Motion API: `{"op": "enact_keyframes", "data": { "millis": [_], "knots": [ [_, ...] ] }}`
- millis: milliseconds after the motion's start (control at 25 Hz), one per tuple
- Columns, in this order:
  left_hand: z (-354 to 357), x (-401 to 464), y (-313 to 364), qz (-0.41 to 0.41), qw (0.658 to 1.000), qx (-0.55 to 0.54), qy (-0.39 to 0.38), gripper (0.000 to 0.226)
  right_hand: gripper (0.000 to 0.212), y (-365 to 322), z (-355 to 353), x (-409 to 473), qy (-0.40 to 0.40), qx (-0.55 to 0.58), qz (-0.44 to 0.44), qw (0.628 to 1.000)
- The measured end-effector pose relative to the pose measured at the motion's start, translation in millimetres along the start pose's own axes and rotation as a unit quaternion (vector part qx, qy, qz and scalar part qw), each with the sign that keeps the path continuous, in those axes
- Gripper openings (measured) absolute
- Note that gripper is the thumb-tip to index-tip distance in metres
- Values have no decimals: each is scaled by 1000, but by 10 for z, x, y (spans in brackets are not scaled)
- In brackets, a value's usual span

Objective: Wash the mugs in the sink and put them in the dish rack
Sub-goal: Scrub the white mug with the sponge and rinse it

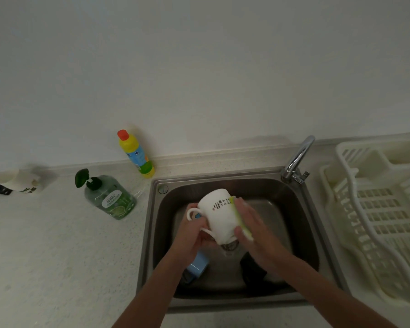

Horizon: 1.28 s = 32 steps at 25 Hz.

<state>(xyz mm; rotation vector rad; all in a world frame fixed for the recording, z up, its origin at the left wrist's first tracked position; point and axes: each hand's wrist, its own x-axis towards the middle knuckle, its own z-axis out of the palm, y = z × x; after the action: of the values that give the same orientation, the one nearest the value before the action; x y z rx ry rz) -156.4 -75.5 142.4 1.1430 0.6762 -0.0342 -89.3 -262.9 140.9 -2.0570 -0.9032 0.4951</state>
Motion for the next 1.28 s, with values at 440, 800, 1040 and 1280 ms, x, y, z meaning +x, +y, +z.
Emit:
{"op": "enact_keyframes", "data": {
  "millis": [440, 800, 1040, 1280],
  "knots": [
    [148, -15, 13, -4, 999, 42, -9, 26, 63, 157, -13, -15, 2, 11, 1, 1000],
    [143, -141, -58, -24, 1000, -15, 3, 29, 53, 185, -120, 123, -2, 8, -12, 1000],
    [273, -189, -65, -37, 997, 54, -40, 29, 63, 3, 57, 29, 24, -262, -147, 953],
    [246, -186, -80, -33, 998, -41, 32, 30, 47, 236, -216, -29, -17, 38, -30, 999]
  ]
}}
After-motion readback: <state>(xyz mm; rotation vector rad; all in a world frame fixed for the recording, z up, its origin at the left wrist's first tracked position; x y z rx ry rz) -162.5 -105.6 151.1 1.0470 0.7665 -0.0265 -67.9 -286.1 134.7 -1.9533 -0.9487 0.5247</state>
